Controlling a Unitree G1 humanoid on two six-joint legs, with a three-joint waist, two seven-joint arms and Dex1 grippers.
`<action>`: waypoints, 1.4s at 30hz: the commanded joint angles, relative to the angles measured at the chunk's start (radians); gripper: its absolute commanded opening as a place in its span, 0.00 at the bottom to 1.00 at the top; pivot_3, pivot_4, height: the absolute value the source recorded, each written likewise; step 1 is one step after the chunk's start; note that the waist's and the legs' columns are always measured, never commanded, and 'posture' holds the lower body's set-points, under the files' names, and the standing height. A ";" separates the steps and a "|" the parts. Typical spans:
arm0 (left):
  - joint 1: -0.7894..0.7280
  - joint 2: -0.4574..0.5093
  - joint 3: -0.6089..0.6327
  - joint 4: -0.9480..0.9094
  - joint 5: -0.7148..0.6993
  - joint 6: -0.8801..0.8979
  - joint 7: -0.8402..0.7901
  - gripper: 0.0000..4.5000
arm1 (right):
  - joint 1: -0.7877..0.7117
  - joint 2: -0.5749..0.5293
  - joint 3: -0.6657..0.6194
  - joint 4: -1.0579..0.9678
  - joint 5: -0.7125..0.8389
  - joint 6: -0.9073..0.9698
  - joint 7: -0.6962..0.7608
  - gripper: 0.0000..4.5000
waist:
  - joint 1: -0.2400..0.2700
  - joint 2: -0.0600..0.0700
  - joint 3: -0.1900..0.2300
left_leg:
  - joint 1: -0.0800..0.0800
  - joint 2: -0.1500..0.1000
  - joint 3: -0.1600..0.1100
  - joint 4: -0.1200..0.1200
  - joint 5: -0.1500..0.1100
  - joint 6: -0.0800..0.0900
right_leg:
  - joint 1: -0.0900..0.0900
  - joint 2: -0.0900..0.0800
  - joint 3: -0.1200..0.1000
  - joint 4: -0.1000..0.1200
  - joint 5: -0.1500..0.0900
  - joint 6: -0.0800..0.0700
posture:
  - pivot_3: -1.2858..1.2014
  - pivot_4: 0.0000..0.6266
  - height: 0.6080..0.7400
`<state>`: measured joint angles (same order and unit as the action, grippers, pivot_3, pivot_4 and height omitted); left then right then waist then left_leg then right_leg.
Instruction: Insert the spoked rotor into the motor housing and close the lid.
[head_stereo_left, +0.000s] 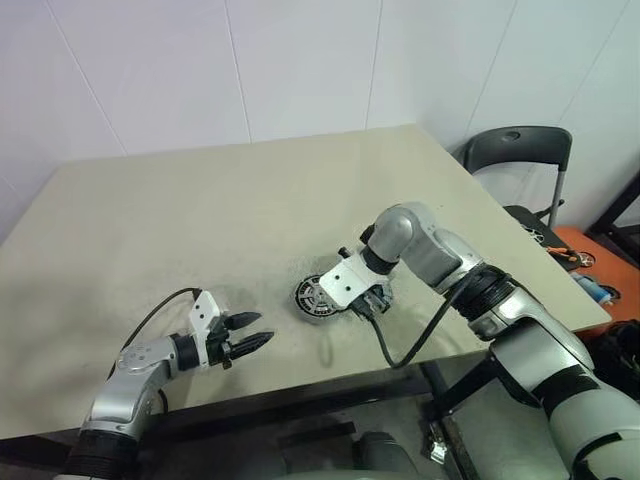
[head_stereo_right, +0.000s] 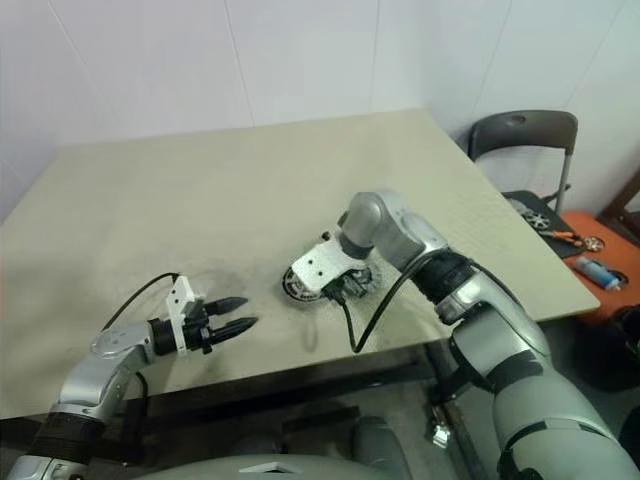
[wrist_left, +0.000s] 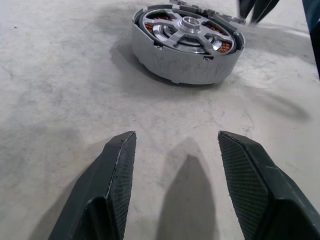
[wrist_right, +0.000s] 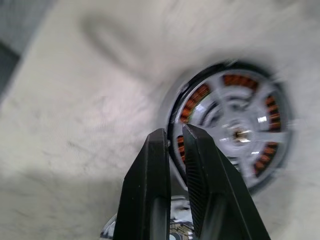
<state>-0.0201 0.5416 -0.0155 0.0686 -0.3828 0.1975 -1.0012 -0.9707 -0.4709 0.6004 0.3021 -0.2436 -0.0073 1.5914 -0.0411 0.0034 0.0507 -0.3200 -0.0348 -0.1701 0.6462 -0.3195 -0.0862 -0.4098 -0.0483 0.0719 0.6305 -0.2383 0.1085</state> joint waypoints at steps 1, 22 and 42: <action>-0.053 0.028 0.041 -0.036 -0.033 0.040 -0.009 0.62 | -0.033 -0.026 -0.103 -0.067 0.059 0.107 -0.027 0.12 | 0.003 0.000 0.000 | 0.000 0.000 0.000 0.000 0.000 0.000 | 0.000 0.000 0.000 0.000 0.000 0.000 | 0.52 0.00 1.00; -0.390 0.049 0.152 -0.026 -0.288 0.440 0.001 0.62 | 0.550 0.295 -1.019 -0.685 0.562 1.270 -0.873 0.01 | 0.026 -0.001 0.000 | -0.001 0.000 0.000 0.000 0.000 0.000 | 0.000 0.001 0.000 -0.001 0.000 0.001 | 0.52 0.00 1.00; -0.392 0.048 0.104 -0.055 -0.266 0.495 -0.026 0.62 | 0.955 0.224 -1.036 -0.822 0.838 1.379 -0.979 0.01 | 0.016 0.002 0.001 | 0.000 0.000 0.004 0.000 -0.001 0.002 | 0.001 0.001 0.003 -0.002 -0.004 0.006 | 0.52 0.00 1.00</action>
<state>-0.3887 0.5791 0.0822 0.0257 -0.6490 0.6966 -1.0218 -0.0034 -0.2540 -0.4503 -0.4787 0.5789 1.4163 0.6288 -0.0250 0.0049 0.0522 -0.3196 -0.0344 -0.1657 0.6465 -0.3206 -0.0842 -0.4088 -0.0471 0.0752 0.6286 -0.2428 0.1146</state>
